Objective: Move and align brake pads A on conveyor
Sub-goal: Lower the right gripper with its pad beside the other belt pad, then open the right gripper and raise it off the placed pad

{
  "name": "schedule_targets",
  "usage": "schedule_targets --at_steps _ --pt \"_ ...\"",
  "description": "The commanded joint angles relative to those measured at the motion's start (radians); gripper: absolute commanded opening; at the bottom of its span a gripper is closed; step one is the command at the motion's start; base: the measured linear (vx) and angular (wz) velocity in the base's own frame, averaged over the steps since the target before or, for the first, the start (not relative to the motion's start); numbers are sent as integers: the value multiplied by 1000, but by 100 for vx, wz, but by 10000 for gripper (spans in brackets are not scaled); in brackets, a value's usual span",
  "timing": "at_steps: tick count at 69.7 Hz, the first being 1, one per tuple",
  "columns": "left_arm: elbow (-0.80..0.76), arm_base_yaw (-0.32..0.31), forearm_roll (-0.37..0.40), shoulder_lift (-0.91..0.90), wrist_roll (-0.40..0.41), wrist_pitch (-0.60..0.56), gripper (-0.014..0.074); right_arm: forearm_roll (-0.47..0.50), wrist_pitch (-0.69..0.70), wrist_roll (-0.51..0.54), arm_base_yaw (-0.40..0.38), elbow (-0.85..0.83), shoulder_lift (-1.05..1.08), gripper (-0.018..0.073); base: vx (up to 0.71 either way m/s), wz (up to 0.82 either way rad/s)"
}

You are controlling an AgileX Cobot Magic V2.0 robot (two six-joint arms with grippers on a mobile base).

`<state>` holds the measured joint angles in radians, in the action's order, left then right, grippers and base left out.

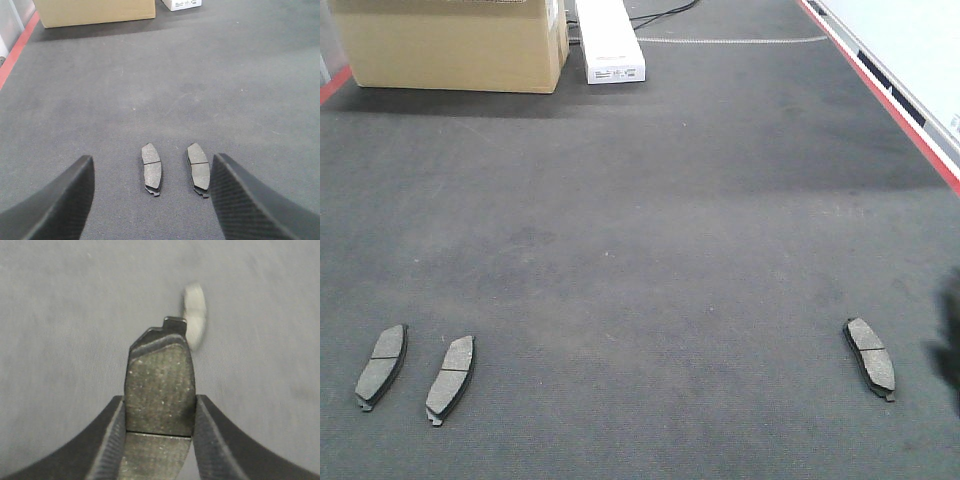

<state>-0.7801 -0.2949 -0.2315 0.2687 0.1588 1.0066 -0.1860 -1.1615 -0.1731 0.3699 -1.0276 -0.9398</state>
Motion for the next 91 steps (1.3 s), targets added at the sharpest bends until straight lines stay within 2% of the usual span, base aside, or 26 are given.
schedule_targets --at_steps 1,10,20,24,37,59,91 --pt "-18 2 -6 16 0 -63 459 -4 118 46 -5 -72 -104 -1 0 0" --pt "-18 2 -6 16 0 -63 459 66 160 106 -11 -114 -248 -1 0 0" --pt "-18 2 -6 16 0 -63 459 202 220 207 -101 -119 -391 -1 0 0" --pt "-18 2 -6 16 0 -63 459 224 237 238 -134 -119 -449 -1 0 0" --pt "-18 2 -6 16 0 -63 459 222 291 269 -186 -119 -599 -1 0 0" --pt "-18 2 -6 16 0 -63 459 229 408 269 -189 -119 -783 -1 0 0" --pt "-18 2 -5 16 1 -63 459 229 438 271 -189 -119 -825 6 0 0"
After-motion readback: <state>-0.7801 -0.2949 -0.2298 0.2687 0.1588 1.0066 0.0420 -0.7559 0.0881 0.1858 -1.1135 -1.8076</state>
